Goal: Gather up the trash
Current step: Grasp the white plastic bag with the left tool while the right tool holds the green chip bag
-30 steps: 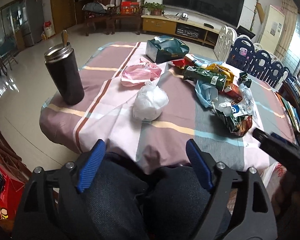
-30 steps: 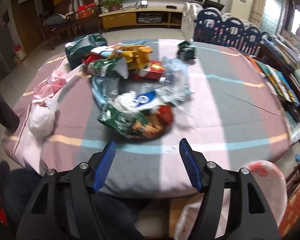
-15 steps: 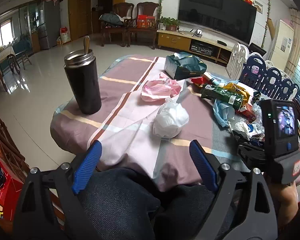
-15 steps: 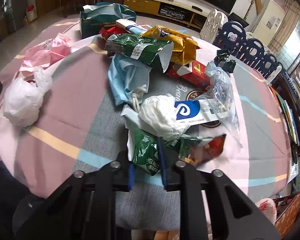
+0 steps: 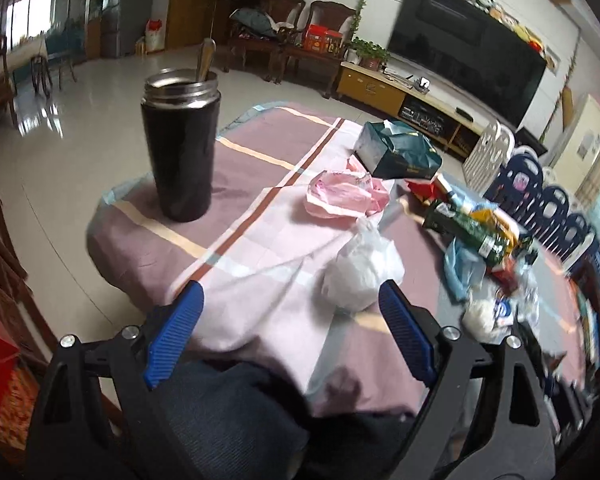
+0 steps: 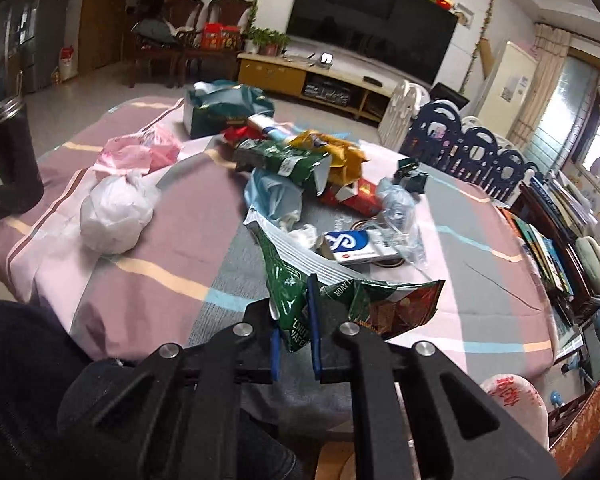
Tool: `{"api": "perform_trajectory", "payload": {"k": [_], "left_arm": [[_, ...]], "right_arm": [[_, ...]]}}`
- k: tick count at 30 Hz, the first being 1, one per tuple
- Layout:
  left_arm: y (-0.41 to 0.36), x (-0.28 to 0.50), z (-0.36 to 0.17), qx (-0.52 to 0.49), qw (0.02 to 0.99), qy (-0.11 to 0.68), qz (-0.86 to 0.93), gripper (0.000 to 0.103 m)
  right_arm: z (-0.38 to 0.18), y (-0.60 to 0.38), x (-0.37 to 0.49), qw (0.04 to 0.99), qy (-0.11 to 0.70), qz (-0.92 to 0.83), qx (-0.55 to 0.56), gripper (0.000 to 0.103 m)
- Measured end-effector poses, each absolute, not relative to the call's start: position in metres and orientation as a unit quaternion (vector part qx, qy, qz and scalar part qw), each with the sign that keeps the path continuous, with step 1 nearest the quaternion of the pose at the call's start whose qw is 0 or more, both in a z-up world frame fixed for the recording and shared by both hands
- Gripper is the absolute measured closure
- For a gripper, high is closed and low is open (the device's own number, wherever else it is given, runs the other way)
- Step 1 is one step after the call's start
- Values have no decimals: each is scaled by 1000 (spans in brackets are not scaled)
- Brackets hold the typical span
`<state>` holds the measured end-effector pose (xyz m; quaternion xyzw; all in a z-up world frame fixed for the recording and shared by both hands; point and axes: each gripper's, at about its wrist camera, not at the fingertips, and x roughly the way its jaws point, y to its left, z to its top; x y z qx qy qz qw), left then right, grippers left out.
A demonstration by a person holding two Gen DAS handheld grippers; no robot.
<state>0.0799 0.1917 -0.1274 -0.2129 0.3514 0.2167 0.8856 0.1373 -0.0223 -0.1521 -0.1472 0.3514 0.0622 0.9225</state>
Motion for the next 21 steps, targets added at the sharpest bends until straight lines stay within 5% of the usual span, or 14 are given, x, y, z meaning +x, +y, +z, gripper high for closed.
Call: {"api": "perform_trajectory", "payload": {"k": [14, 18, 21], "left_arm": [[167, 194, -188, -135, 868, 450, 159, 15], [166, 193, -189, -140, 875, 443, 136, 49], [162, 190, -192, -137, 874, 450, 125, 66]], "right_arm": [[-159, -31, 130, 914, 382, 38, -129, 91], [-160, -26, 128, 913, 380, 35, -144, 91], [-160, -26, 128, 914, 378, 29, -145, 91]]}}
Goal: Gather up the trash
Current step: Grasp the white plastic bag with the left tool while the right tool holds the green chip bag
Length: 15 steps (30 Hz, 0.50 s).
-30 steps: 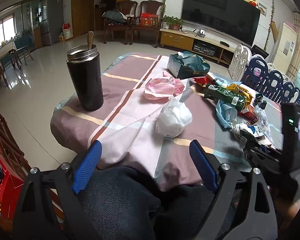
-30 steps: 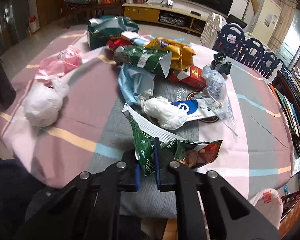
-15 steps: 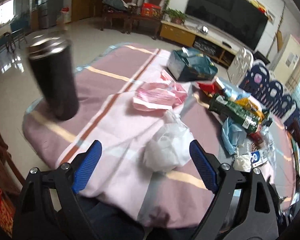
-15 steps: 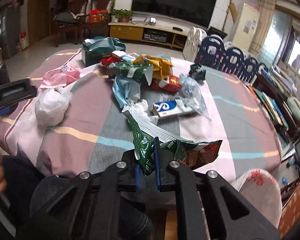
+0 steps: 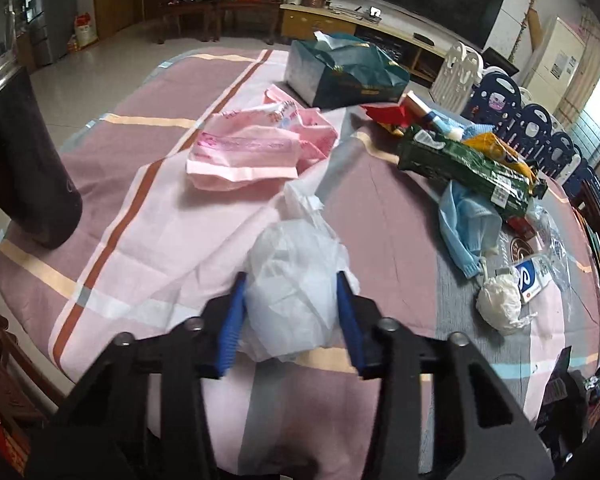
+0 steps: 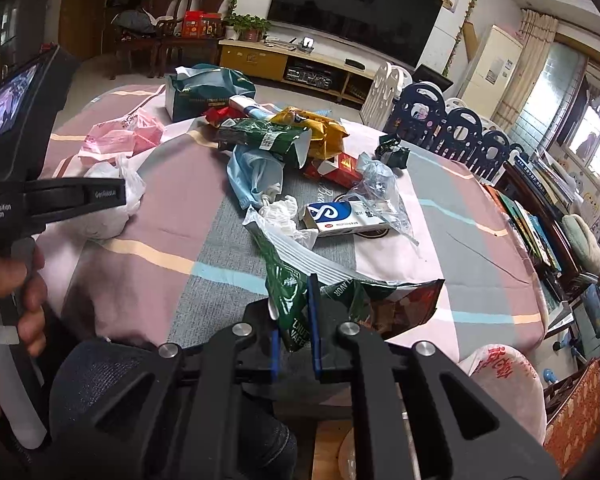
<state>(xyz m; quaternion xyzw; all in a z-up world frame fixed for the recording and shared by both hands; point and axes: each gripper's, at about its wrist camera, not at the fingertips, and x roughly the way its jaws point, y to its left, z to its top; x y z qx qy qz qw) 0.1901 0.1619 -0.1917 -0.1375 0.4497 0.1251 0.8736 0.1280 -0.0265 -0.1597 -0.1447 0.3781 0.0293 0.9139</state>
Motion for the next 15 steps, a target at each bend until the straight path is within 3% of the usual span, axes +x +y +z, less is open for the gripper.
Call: {"api": "perform_trajectory", "payload": {"k": [5, 15], "left_arm": [[156, 185, -188, -123, 880, 439, 132, 75], [157, 177, -186, -123, 882, 432, 142, 76]], "right_arm": [[-160, -26, 128, 915, 375, 20, -147, 91], [-162, -24, 128, 913, 375, 12, -157, 91]]}}
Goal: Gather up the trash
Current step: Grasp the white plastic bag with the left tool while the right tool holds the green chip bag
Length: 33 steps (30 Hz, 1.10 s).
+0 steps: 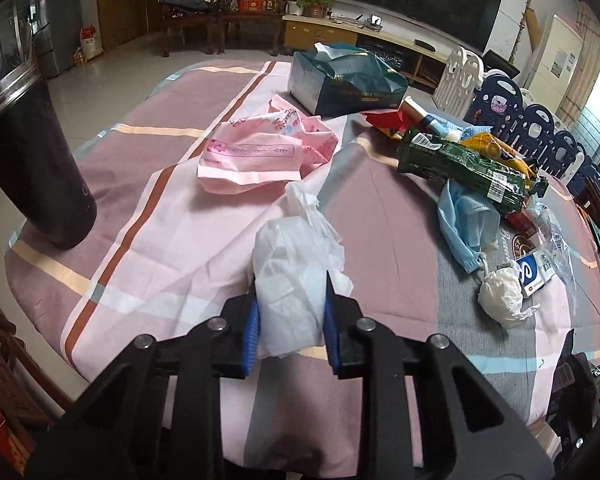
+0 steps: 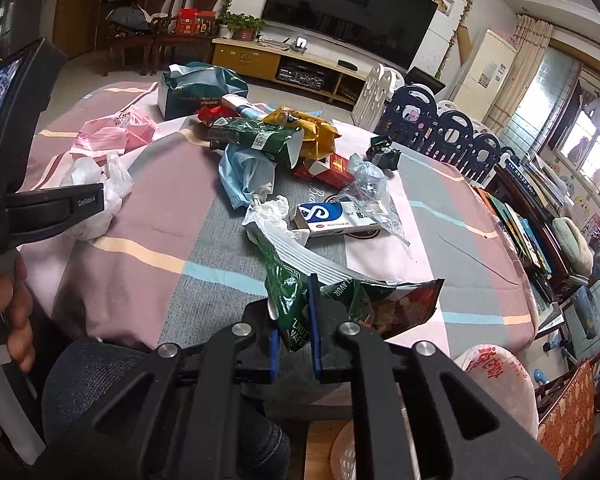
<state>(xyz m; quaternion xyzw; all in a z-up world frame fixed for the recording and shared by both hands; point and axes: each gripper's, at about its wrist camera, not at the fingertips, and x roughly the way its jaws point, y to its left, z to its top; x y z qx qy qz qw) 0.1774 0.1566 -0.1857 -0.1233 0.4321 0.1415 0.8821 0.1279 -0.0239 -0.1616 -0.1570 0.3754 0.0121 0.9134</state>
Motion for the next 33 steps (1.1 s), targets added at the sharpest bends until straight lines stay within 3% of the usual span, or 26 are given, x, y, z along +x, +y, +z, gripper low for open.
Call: {"api": "perform_trajectory", "payload": {"k": [33], "left_arm": [[157, 171, -179, -120, 890, 414, 151, 76]], "right_arm": [[-164, -30, 132, 913, 381, 7, -144, 91]]}}
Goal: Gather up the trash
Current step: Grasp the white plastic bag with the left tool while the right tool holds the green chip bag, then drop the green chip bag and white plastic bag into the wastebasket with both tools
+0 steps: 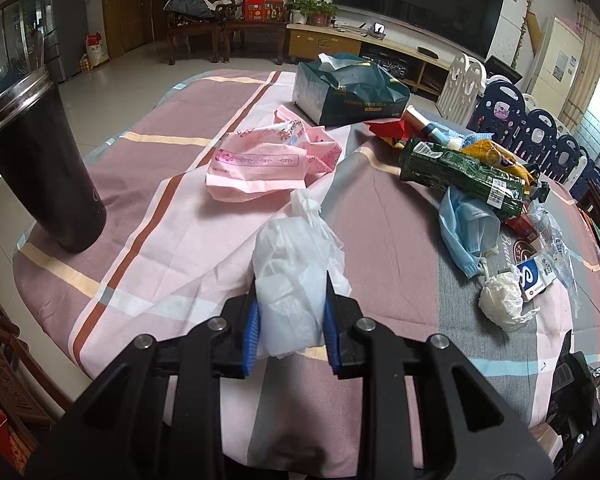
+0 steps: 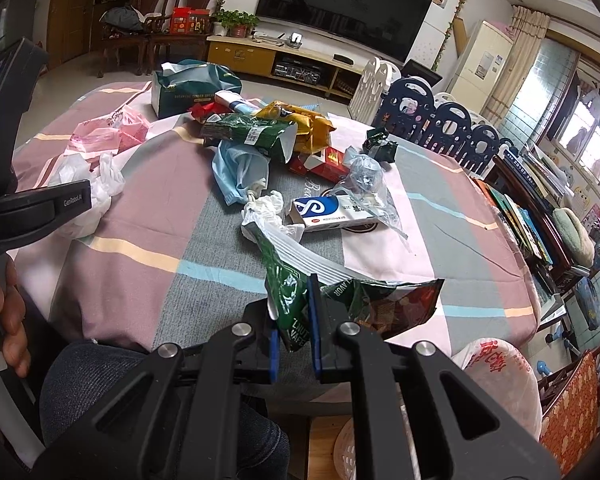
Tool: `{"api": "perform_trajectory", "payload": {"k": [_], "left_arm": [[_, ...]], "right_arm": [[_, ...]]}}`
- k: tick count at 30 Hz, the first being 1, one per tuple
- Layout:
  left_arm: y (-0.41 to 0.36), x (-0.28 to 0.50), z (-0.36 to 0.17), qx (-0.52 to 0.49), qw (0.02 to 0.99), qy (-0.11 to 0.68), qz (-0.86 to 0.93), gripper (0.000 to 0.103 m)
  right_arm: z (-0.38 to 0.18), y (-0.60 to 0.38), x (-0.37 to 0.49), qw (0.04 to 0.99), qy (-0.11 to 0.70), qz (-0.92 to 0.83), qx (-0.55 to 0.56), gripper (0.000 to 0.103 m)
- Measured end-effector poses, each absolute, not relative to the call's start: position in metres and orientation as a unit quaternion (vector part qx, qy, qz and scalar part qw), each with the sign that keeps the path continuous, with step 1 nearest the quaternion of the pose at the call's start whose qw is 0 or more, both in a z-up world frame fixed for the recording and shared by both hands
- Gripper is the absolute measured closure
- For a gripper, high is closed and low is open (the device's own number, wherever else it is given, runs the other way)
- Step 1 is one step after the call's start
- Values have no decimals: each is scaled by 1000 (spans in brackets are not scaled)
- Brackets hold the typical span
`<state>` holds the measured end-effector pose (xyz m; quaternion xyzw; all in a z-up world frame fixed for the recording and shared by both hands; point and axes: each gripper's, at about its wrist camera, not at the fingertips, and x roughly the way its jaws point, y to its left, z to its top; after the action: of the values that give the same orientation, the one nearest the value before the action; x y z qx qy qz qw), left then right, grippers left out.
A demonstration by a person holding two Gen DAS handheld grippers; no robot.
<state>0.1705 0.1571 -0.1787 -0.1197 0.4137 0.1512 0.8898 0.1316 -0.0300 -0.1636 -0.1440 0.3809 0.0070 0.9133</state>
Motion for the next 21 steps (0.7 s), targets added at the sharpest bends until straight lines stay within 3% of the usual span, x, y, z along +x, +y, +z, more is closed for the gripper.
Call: {"api": "perform_trajectory", "payload": {"k": [13, 21], "left_arm": [[156, 165, -171, -127, 899, 392, 145, 77], [154, 161, -167, -130, 903, 383, 142, 77]], "right_arm": [[-127, -107, 146, 927, 364, -72, -62, 91], [-110, -182, 122, 906, 420, -50, 14, 91]]}}
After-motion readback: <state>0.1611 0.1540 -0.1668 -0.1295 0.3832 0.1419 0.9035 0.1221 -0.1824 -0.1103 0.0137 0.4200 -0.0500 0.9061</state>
